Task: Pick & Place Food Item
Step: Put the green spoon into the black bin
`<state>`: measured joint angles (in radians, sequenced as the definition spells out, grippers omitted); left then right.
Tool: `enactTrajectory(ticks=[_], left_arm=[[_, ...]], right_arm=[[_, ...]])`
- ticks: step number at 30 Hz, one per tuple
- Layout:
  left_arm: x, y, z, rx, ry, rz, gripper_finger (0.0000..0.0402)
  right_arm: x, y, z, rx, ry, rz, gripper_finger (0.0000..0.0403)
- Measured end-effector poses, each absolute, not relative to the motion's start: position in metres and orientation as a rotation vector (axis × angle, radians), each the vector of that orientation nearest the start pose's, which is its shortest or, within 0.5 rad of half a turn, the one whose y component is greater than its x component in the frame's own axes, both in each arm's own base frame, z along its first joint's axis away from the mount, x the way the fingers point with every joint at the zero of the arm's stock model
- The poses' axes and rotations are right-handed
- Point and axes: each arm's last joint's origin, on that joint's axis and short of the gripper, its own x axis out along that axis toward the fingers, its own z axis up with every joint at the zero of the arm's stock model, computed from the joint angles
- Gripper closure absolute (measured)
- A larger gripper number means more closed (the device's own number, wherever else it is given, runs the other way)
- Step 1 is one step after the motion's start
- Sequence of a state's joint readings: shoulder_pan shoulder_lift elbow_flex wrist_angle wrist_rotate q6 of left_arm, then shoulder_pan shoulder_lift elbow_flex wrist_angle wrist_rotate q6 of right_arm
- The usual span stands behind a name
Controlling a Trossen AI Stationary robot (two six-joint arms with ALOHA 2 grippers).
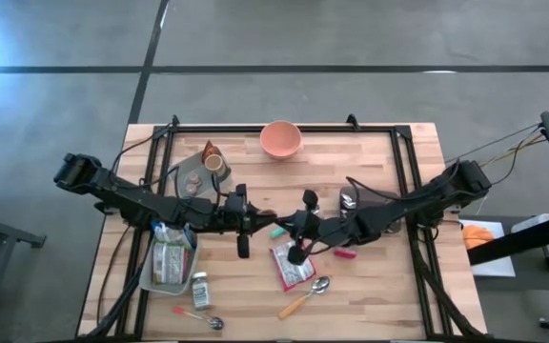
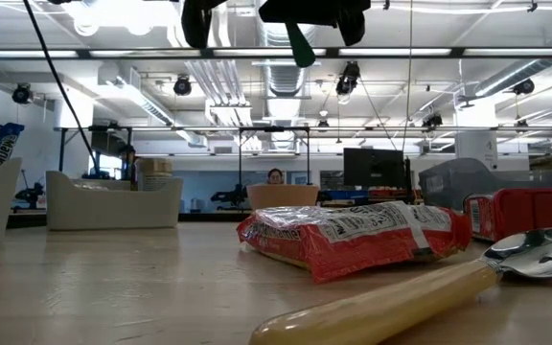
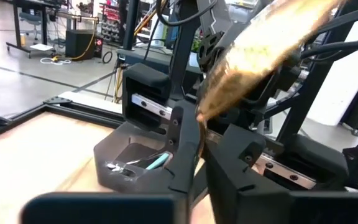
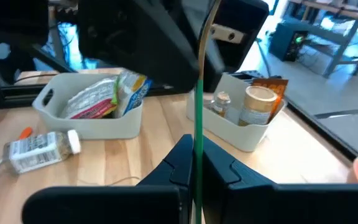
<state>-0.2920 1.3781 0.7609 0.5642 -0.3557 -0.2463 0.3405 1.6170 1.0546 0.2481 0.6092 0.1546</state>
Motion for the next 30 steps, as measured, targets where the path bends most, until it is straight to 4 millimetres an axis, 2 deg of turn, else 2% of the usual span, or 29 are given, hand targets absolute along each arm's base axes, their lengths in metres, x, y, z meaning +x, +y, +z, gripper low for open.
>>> enactTrajectory(ticks=[11,16,20,23,30], left_arm=[[0.289,-0.078,0.263,-0.276,0.067,0.011,0.0207],[0.288,-0.079,0.258,-0.302,0.131,-0.027,0.0145],[0.285,-0.079,0.253,-0.342,0.204,-0.011,0.0118],[0.284,-0.078,0.251,-0.358,0.227,-0.003,0.0111],[0.283,-0.078,0.249,-0.35,0.255,0.002,0.011]], right_arm=[[0.338,0.103,0.264,0.035,0.275,-0.263,0.0395],[0.325,0.097,0.272,0.034,0.35,-0.339,0.0395],[0.302,0.087,0.281,0.043,0.452,-0.414,0.0395],[0.278,0.076,0.285,0.083,0.545,-0.47,0.0395],[0.213,0.053,0.274,0.223,0.735,-0.664,0.0395]])
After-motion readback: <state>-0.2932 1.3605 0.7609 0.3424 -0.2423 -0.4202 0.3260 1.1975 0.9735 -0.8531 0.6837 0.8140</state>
